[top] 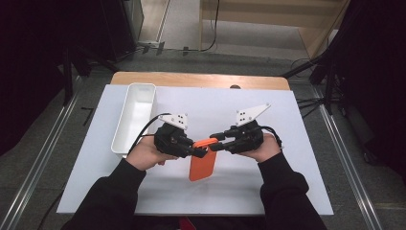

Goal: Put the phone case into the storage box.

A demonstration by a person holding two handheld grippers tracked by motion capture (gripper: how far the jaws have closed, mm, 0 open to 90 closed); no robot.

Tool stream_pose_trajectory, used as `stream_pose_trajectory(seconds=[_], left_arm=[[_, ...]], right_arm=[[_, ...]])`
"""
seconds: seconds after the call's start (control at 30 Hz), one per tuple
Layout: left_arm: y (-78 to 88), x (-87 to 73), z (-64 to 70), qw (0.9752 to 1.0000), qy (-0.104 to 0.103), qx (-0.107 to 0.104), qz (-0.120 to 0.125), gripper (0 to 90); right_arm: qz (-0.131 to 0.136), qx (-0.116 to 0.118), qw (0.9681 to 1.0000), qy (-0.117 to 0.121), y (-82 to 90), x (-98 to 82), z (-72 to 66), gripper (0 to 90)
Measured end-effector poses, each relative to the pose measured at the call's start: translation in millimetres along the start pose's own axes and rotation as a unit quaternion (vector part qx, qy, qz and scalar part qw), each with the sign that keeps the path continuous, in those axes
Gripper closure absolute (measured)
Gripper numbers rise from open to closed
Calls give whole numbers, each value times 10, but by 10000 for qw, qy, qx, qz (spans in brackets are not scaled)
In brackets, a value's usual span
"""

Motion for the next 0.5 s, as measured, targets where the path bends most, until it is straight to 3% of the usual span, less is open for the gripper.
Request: stream_pose_trajectory(seconds=[0.5], left_arm=[[43,-15,-48,9999,72,108,45,750]], right_arm=[[-296,233,9993,11,16,14,-52,736]])
Point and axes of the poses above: each handheld gripper's, and its own axes: y roughly backward along the jaws, x roughly out of its top, z roughly to its right, the point moved 4 cm from there along -y, roughly forward along the jaws, and after that the axes turned 7 degrees about -x, right-handed, at the moved point
